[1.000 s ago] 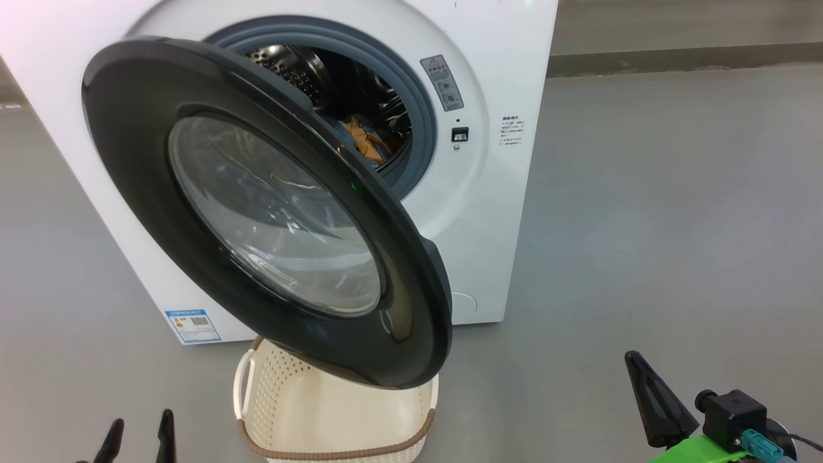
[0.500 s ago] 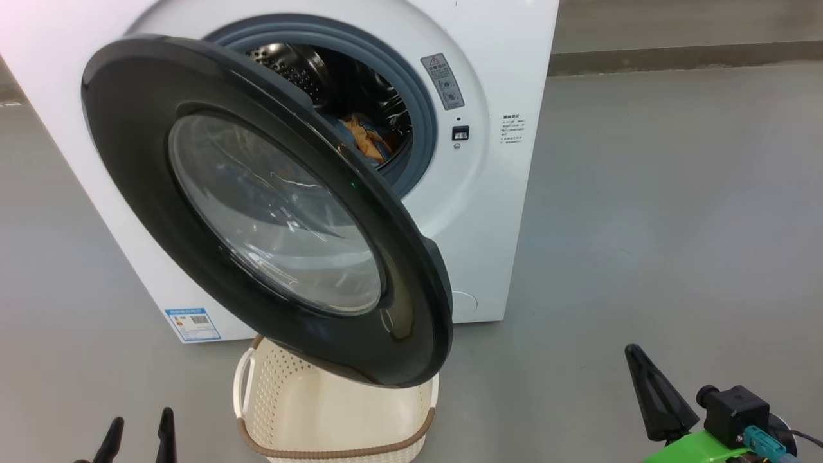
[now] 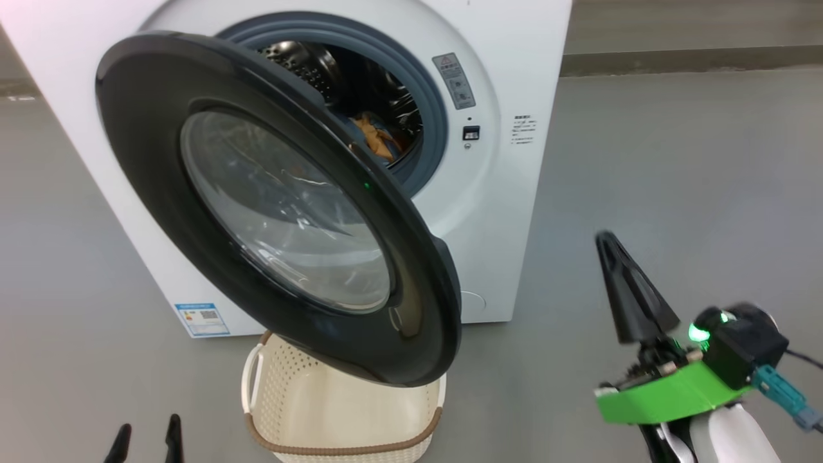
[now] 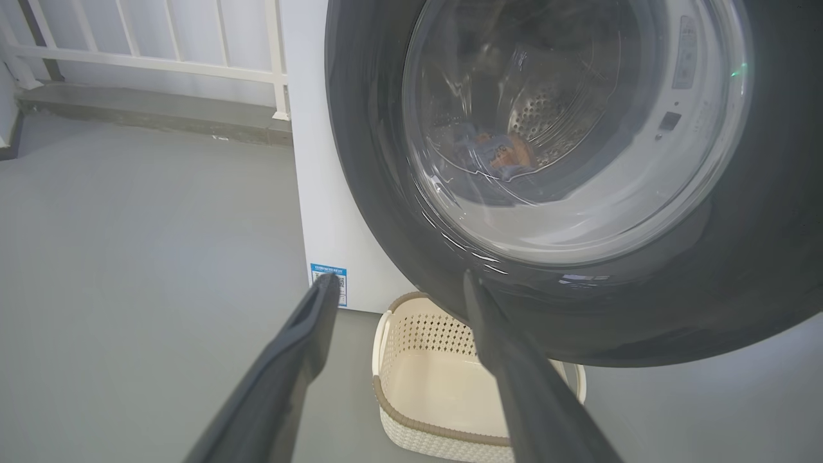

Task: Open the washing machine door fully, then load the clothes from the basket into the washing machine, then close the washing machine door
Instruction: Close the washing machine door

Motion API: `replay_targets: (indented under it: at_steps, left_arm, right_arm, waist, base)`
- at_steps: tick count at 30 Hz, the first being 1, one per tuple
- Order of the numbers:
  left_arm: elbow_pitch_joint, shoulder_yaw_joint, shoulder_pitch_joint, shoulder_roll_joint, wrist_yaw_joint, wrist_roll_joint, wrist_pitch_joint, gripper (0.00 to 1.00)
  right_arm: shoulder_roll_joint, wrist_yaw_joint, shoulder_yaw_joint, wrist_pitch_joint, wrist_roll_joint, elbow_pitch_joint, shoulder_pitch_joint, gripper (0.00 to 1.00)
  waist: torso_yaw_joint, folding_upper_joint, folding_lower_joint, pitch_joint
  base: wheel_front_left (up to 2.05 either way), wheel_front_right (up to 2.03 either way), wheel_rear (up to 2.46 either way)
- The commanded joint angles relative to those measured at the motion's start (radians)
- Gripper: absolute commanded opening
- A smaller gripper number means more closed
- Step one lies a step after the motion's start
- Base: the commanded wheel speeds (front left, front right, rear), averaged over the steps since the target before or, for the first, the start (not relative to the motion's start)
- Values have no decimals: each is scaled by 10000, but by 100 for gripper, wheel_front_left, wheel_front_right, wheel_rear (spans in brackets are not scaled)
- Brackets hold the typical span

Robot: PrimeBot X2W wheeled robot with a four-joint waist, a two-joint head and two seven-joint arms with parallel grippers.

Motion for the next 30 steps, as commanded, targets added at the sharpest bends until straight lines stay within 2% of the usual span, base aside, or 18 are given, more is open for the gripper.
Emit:
replay_targets:
  at_steps: [1, 7, 15, 21, 30]
  left_arm:
    - [-281, 281, -363, 130, 14, 56, -135, 100]
    - [-336, -43, -494, -66, -44, 123, -136, 100]
    - [-184, -406, -675, -421, -197, 128, -136, 100]
    - [-100, -496, -748, -563, -350, 130, -136, 100]
    - [45, -468, -1071, -769, -564, 219, -136, 100]
  right_arm:
    - [67, 16, 431, -48, 98, -471, -588, 0]
    - [264, 16, 1653, -48, 326, -782, -1436, 0]
    - [392, 16, 2995, -48, 588, 836, -1622, 0]
    - [424, 16, 3121, -48, 758, 2000, -1362, 0]
    - [430, 16, 2571, -48, 976, 3025, -1701, 0]
  waist:
    - [132, 0, 0, 21]
    - [609, 0, 0, 42]
    - [1400, 0, 0, 79]
    - [1854, 0, 0, 228]
    - [2170, 0, 0, 896]
  base:
    - [0, 0, 0]
    - [0, 0, 0]
    - [0, 0, 0]
    - [0, 0, 0]
    - [0, 0, 0]
